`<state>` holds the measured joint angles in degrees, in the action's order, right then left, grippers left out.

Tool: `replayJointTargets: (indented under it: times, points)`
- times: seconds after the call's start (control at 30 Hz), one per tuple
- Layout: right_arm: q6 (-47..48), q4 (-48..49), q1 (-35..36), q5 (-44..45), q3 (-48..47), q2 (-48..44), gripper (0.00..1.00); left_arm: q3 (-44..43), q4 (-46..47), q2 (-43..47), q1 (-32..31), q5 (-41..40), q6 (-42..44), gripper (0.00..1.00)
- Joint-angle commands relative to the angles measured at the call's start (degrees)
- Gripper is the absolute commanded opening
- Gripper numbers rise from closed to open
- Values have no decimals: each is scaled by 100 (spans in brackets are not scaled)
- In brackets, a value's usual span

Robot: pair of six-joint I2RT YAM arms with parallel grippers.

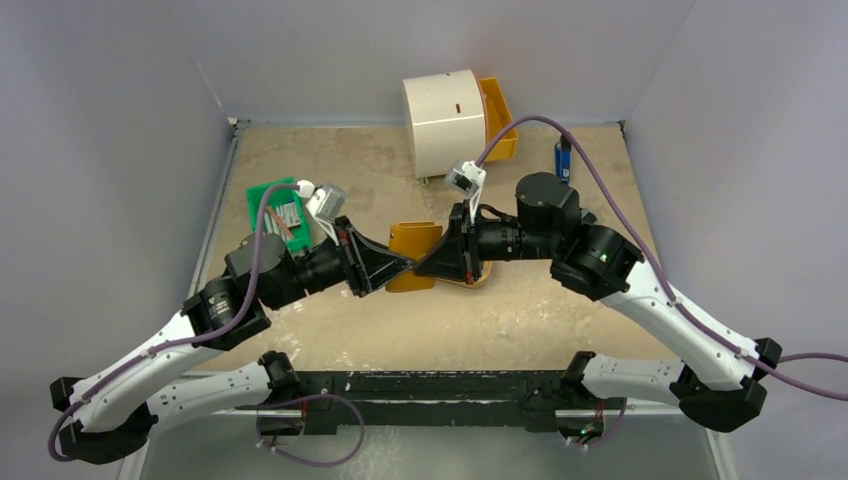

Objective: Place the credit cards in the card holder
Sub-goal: Close the card holder.

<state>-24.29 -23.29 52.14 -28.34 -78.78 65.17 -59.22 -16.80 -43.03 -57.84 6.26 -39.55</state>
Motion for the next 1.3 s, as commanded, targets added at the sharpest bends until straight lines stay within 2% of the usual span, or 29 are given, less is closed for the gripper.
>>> replayJointTargets:
  times: [0.0, 0.2, 0.27, 0.4, 0.5, 0.6, 0.7, 0.8, 0.97, 1.1, 1.27]
  points:
    - [111, 618, -120, 735, -50, 326, 0, -130, 1773, 170, -245, 1812, -622, 0]
    - [74, 631, -143, 618, -93, 395, 0, -98, 1975, 225, -245, 1905, -746, 0]
    - [75, 652, -143, 577, -95, 369, 0, -162, 1583, 282, -247, 1498, -548, 0]
    - [74, 709, -143, 394, -69, 174, 0, -283, 538, 520, -245, -110, -99, 0]
    - [107, 591, -143, 332, -138, 51, 16, -242, 270, 742, -246, -1195, -17, 0]
    - [148, 456, -143, 351, -217, -57, 35, -232, 170, 855, -245, -1792, 2, 0]
    - [195, 343, -145, 365, -301, -149, 47, -275, 2, 835, -245, -2127, -14, 0]
    - [163, 345, -143, 688, -278, -228, 51, -276, -62, 780, -247, -2393, -66, 0]
    - [-140, 875, -127, 1372, -53, -368, 51, -262, -48, 664, -249, -2752, -159, 0]
    - [-298, 1029, -7, 2119, -222, -318, 52, -396, -231, 439, -245, -3346, -194, 0]
    - [-662, 511, 22, 2775, -825, 323, 56, -631, -585, -6, -245, -3983, -189, 0]
